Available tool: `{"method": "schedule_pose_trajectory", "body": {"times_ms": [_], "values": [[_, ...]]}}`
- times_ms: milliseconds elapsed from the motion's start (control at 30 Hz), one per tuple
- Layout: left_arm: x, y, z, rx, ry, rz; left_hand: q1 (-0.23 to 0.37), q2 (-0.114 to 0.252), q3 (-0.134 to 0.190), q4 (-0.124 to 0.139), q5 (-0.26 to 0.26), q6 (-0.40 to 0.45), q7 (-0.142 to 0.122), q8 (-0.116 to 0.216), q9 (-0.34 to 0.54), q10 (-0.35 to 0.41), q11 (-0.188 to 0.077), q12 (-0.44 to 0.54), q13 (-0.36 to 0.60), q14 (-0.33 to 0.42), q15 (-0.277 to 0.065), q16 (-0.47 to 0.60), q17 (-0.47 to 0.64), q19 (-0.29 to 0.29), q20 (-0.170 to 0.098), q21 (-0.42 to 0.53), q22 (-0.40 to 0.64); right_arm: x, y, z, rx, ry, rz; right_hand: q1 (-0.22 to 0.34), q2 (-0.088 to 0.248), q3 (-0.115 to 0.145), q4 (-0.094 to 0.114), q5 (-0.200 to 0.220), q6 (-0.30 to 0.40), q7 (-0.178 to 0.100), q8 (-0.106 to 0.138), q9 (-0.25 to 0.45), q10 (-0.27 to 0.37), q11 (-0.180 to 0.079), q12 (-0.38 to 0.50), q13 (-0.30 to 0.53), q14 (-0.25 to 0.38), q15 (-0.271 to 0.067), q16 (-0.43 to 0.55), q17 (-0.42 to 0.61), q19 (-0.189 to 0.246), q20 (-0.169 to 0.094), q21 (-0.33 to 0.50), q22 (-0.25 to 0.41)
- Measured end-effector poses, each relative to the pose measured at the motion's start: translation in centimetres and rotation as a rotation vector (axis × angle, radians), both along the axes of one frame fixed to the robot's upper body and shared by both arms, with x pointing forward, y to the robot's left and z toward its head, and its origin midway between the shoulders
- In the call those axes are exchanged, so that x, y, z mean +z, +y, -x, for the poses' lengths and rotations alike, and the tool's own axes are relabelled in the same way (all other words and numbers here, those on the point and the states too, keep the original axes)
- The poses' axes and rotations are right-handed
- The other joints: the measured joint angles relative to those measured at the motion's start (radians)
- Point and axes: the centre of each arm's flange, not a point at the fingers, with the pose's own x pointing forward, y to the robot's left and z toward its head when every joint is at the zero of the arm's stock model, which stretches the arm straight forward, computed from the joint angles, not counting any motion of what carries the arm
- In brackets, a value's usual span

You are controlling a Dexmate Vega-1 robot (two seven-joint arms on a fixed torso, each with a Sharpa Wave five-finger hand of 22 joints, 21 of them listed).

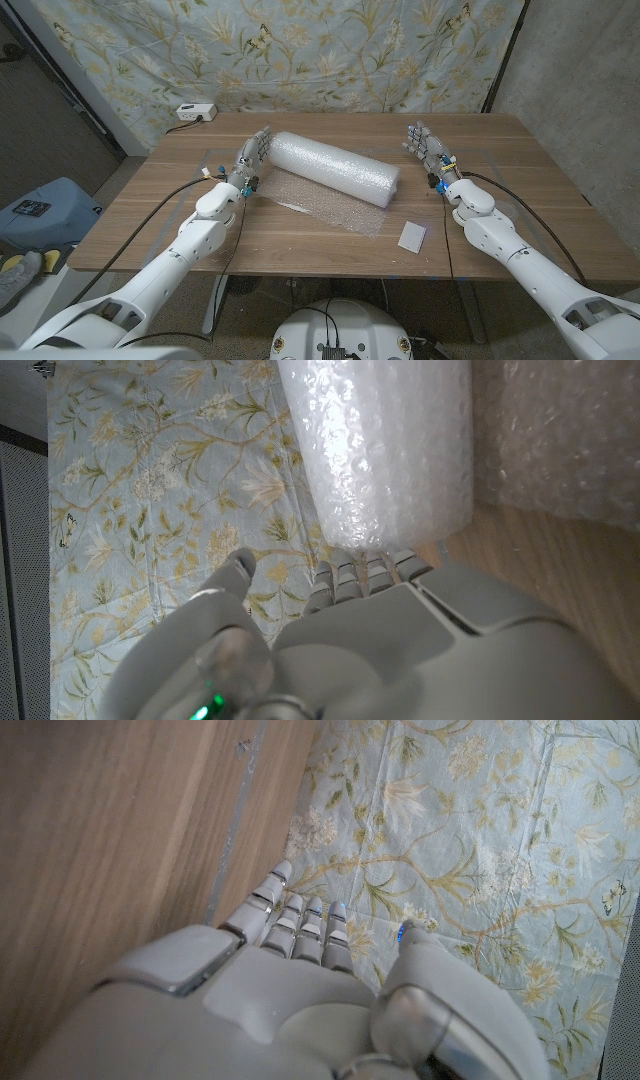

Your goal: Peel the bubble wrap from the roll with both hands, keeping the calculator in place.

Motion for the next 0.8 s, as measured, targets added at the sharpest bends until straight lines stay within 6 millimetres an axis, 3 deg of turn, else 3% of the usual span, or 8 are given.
{"method": "schedule_pose_trajectory", "body": {"times_ms": [367, 800], "values": [[0.1, -0.4, 0.1, -0.008, 0.008, -0.008, 0.011, 0.0, 0.011, -0.017, 0.004, 0.005, 0.005, 0.0, 0.0, 0.005, 0.005, 0.0, 0.0, 0.005, 0.005, 0.0, 0.0, 0.005, 0.005, 0.0, 0.0, 0.4, 0.1, 0.0, 0.009, -0.005, 0.014, 0.0, 0.0, 0.003, -0.003, 0.0, 0.009, -0.002, 0.0, 0.0, 0.0, 0.0, 0.0, 0.0, 0.009, -0.002, 0.0, -0.003, 0.0, 0.0, 0.004, 0.0], [1.9, -0.6, 1.6, -0.014, 0.006, -0.056, 0.026, -0.008, 0.018, -0.046, 0.015, 0.0, 0.01, 0.0, 0.0, 0.005, 0.016, 0.0, -0.003, 0.011, 0.01, 0.0, 0.0, 0.008, 0.008, -0.005, 0.0, 0.3, 0.2, 0.3, 0.011, -0.01, 0.017, 0.009, 0.001, 0.014, -0.014, 0.0, 0.009, -0.002, 0.0, 0.0, 0.011, 0.0, 0.0, 0.0, 0.009, -0.002, 0.0, -0.007, 0.0, 0.0, 0.004, 0.0]]}}
